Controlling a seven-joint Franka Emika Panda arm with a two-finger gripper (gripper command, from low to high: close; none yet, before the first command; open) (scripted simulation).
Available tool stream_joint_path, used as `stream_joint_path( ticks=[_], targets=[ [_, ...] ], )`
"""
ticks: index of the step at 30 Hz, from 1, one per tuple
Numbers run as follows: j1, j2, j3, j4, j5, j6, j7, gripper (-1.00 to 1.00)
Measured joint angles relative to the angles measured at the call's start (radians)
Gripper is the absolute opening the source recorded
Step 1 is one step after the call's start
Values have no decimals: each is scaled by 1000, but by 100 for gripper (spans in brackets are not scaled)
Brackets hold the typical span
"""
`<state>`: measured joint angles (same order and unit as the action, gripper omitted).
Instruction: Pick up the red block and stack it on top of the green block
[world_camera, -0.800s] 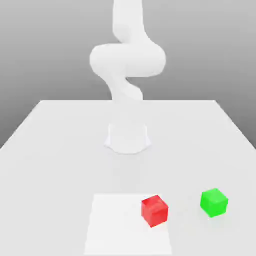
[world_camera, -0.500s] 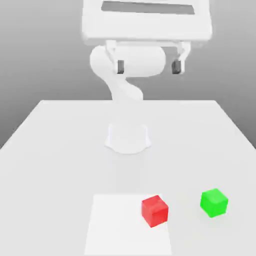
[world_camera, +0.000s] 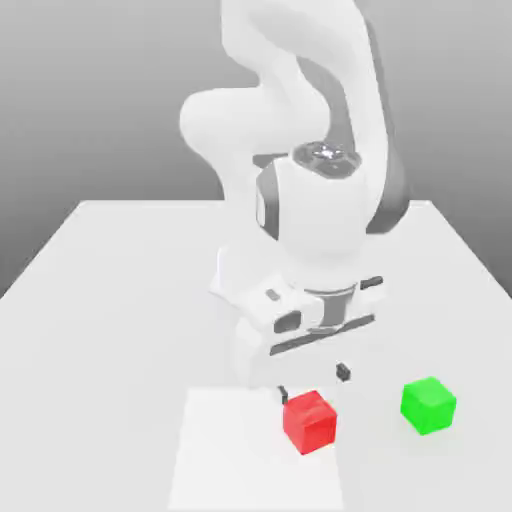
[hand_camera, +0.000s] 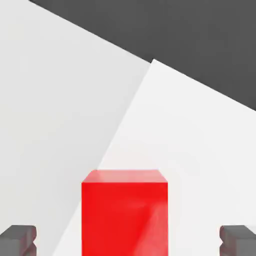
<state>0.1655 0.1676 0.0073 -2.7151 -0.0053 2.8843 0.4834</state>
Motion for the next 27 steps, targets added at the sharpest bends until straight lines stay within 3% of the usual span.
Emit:
stream_joint_path(
  ticks=[2,3,10,16,27],
  targets=[
    [1,72,-2,10,-2,61,1,0],
    [1,94,-2,13,-3,80,2,-100],
    [0,93,-1,12,-6,78,4,-100],
    [-4,-99,8,-15,1,-86,-1,-100],
    [264,-184,146,45,12,-232,51,-100]
  ],
)
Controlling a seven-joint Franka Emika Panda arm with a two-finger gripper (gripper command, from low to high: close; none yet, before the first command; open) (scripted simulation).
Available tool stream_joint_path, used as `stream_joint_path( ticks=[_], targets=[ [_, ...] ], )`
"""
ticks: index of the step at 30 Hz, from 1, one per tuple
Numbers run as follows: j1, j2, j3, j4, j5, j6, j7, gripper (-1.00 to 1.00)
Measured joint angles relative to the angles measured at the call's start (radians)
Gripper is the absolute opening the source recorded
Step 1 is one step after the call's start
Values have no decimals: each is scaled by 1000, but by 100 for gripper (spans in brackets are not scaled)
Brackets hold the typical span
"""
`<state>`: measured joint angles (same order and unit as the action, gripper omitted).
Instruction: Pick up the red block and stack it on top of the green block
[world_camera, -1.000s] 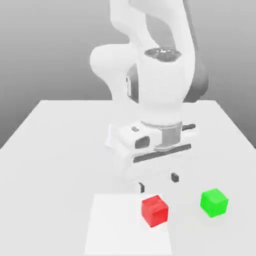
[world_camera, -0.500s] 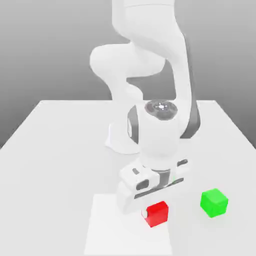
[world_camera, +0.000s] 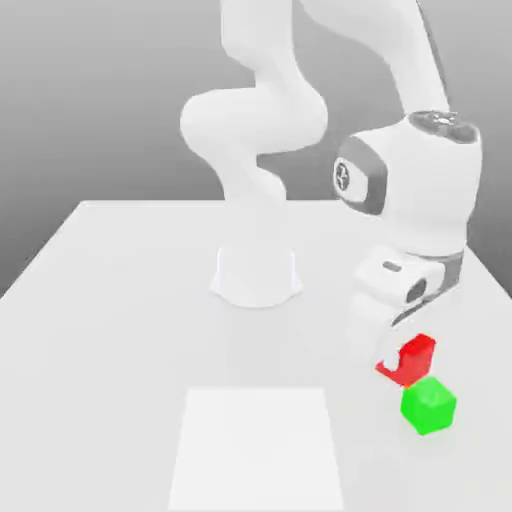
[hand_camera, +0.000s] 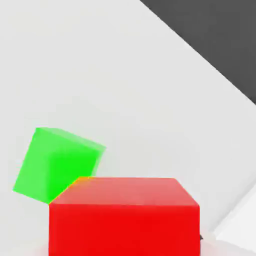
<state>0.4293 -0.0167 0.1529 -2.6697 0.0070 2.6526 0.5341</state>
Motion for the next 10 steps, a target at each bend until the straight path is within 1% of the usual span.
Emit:
stream_joint_path(
  ticks=[2,6,7,10],
  targets=[
    [68,35,-4,7,-12,28,14,-100],
    [53,170,-40,15,-59,153,50,-100],
    [53,191,-43,16,-67,173,55,100],
    [53,191,-43,16,-67,173,55,100]
  ],
)
